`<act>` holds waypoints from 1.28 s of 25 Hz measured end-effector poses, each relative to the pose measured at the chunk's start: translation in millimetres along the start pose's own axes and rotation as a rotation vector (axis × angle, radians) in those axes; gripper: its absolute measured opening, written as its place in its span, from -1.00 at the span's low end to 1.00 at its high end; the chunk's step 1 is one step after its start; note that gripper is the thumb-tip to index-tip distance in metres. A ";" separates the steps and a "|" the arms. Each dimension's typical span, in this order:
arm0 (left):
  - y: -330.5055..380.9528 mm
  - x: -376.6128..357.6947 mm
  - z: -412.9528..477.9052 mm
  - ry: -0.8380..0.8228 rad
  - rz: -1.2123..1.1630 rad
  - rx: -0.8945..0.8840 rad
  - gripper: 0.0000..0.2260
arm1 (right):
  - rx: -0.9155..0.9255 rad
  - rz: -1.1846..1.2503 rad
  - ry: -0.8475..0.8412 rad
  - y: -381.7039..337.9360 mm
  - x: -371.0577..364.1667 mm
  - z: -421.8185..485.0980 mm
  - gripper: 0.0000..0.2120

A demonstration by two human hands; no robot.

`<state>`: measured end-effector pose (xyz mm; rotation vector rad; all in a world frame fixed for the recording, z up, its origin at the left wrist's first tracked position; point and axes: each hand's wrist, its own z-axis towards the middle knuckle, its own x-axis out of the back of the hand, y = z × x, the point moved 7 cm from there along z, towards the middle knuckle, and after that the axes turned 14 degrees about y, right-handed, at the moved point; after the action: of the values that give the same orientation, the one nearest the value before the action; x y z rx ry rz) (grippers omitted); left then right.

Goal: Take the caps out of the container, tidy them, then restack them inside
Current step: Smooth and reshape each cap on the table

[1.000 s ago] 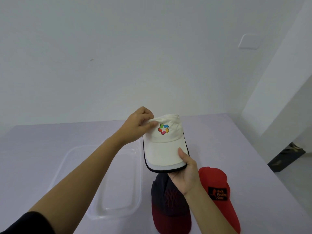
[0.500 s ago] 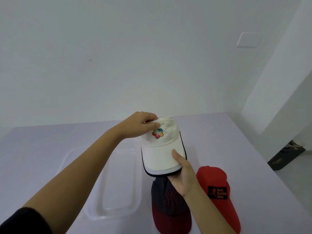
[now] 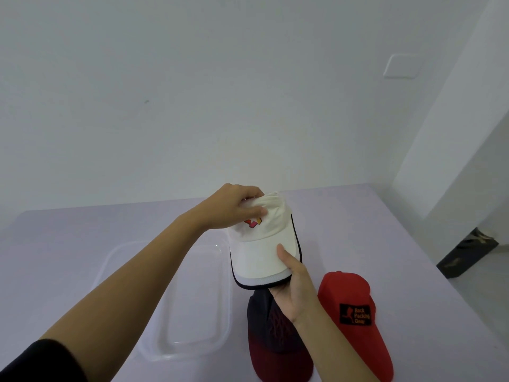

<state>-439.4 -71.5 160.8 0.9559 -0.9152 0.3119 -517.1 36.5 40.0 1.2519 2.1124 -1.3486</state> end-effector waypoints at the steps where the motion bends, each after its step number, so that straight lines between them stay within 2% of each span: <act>1: 1.9 0.5 0.9 0.001 0.031 -0.009 -0.81 | 0.014 -0.009 -0.004 0.5 -0.1 0.3 -0.55; 3: 4.6 -1.1 3.7 -0.024 0.131 -0.023 -0.66 | 0.046 -0.044 0.004 2.4 0.5 1.7 -0.53; 7: -1.0 -4.9 4.7 -0.128 0.131 0.081 -0.60 | 0.067 -0.086 0.000 6.0 1.4 2.4 -0.51; 10: -3.4 -3.5 4.4 -0.093 0.113 0.094 -0.70 | 0.077 -0.096 -0.009 5.9 0.7 2.1 -0.49; 13: -2.6 -0.6 4.8 0.054 -0.038 0.116 -0.79 | 0.092 -0.090 -0.020 5.1 -2.2 3.6 -0.49; 16: -0.1 -0.6 5.9 0.122 -0.004 0.096 -0.88 | 0.090 -0.089 -0.029 5.8 -4.7 3.2 -0.50; 21: 1.7 -3.7 2.8 -0.022 0.027 0.122 -0.67 | 0.124 -0.130 -0.020 5.9 0.3 2.3 -0.50; 24: 9.5 -1.5 0.6 -0.045 0.170 0.087 -0.66 | 0.152 -0.163 -0.014 5.2 1.4 1.8 -0.53; 28: 10.9 0.2 0.6 -0.028 -0.026 0.208 -0.66 | 0.157 -0.162 -0.040 0.6 1.4 0.5 -0.52; 30: 9.7 -2.2 1.2 -0.045 0.051 0.215 -0.64 | 0.140 -0.165 -0.059 3.1 1.4 -0.9 -0.49; 32: 9.1 -6.1 2.8 -0.014 0.257 0.180 -0.57 | 0.121 -0.167 -0.055 9.8 2.4 -0.7 -0.47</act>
<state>-450.0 -67.7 161.8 1.0063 -1.0369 0.6145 -510.4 39.9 33.3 1.0890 2.1663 -1.5839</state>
